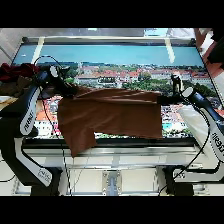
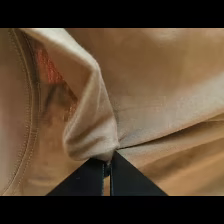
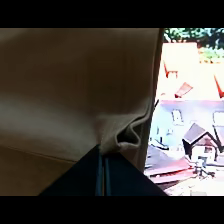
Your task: Fold the shirts.
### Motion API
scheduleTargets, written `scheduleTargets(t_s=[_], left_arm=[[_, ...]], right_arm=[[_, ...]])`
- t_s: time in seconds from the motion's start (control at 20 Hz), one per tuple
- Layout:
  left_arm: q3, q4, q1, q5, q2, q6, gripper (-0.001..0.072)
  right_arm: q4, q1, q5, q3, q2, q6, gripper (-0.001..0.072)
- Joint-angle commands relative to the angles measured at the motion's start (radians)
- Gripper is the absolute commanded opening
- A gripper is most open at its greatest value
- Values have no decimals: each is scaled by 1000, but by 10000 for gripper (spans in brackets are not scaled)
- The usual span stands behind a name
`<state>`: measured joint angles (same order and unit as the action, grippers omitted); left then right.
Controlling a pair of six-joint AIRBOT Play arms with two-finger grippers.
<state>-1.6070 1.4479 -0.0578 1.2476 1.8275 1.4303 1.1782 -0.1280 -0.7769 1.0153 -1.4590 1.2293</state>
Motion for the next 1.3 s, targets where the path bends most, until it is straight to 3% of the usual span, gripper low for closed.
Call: scheduleTargets(t_s=[0.0,0.25,0.3,0.35,0.4,0.45,0.6,0.75,0.95,1.05,1.1,1.25], left_arm=[[10,8,0,-23,3,10,10],[10,2,0,-46,3,15,14],[9,-9,0,-46,3,14,136],[6,-16,0,-42,3,14,389],[-5,-16,0,-32,0,14,534],[-21,-16,0,-24,-10,13,531],[-63,-14,2,-22,-135,-21,531],[-52,68,3,0,-339,-50,532],[249,69,68,26,-651,-10,531],[551,66,111,20,-836,68,531],[690,64,121,16,-923,128,531],[1032,9,123,-24,-1165,357,528]], right_arm=[[11,29,3,-8,-1,5,31],[34,39,-24,-8,-1,6,36],[34,38,-31,-8,-1,13,64],[33,35,-45,-7,0,14,171],[38,32,-79,-2,1,33,308],[48,25,-132,13,3,35,359],[84,-27,-283,85,64,35,358],[82,-114,-315,121,214,35,358],[71,-229,-352,118,349,35,359],[30,-253,-394,108,349,28,361],[8,-252,-396,93,349,27,416],[-76,-250,-381,51,349,-2,418]])
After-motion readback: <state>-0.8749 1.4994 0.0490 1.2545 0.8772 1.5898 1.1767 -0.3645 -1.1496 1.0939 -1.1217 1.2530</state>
